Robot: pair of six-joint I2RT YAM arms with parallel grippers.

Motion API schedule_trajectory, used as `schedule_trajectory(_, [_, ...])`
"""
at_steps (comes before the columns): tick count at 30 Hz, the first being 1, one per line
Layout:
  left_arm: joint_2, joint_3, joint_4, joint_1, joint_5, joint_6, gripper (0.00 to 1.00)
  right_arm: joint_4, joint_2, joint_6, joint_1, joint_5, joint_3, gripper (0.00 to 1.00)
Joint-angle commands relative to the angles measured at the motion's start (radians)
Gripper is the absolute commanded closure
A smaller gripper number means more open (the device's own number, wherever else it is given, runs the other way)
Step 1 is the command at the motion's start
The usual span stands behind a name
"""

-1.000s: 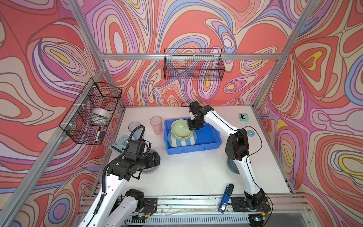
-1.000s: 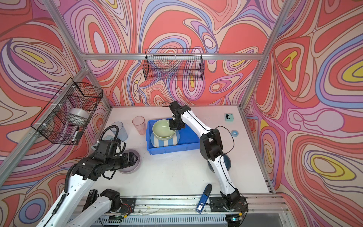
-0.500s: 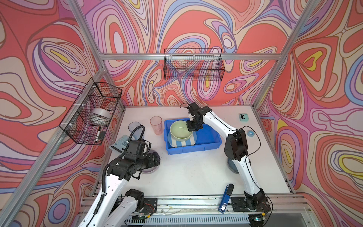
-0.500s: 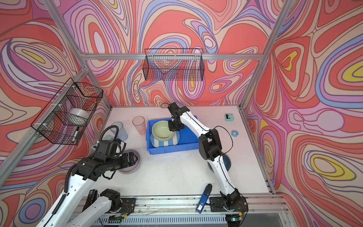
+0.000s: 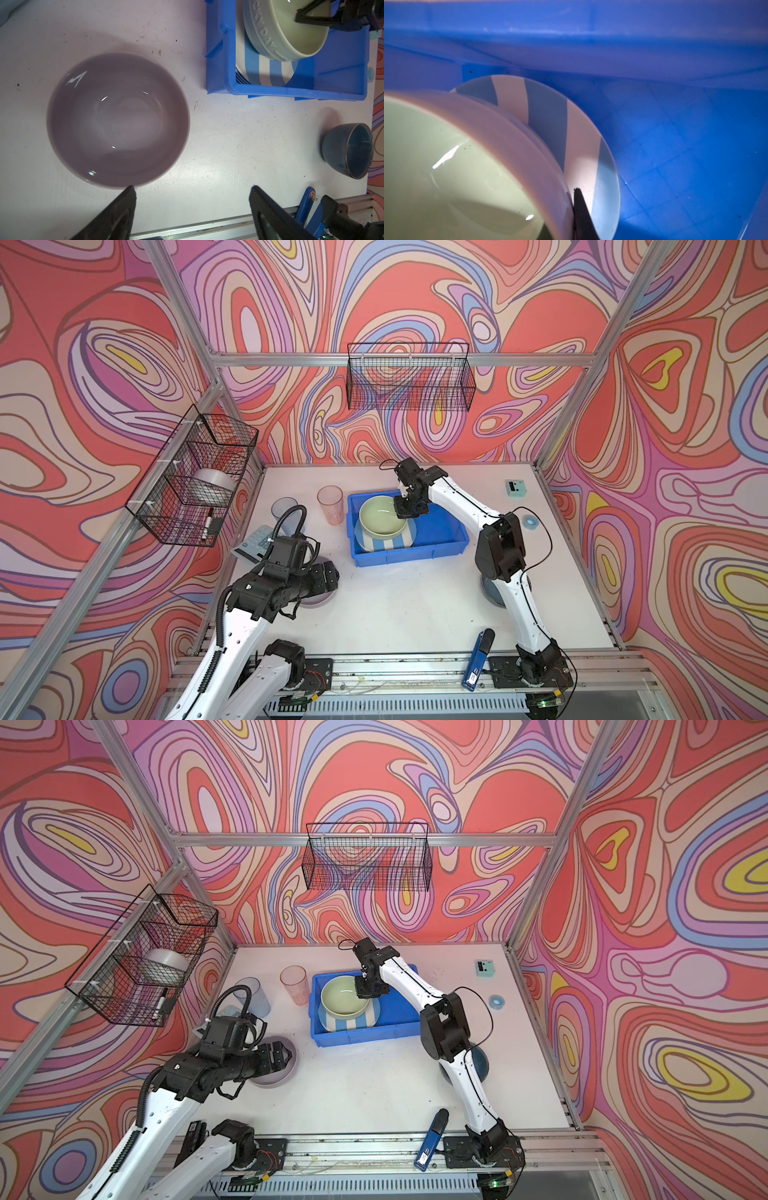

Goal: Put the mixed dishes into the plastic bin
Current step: 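Lower the pale green bowl onto the striped plates in the bin, then open the right gripper and raise it from the bin while left lowers to lavender bowl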

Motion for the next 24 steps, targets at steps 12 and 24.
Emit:
schedule_trajectory(12, [0.035,-0.019,0.033,0.011,-0.017,-0.018,0.11,0.005,-0.096,-0.001,0.012,0.002,-0.068,0.73])
schedule_trajectory(24, [0.136,0.011,0.051,0.046,-0.067,-0.059,0.12,-0.011,-0.266,-0.045,0.012,0.085,-0.133,0.35])
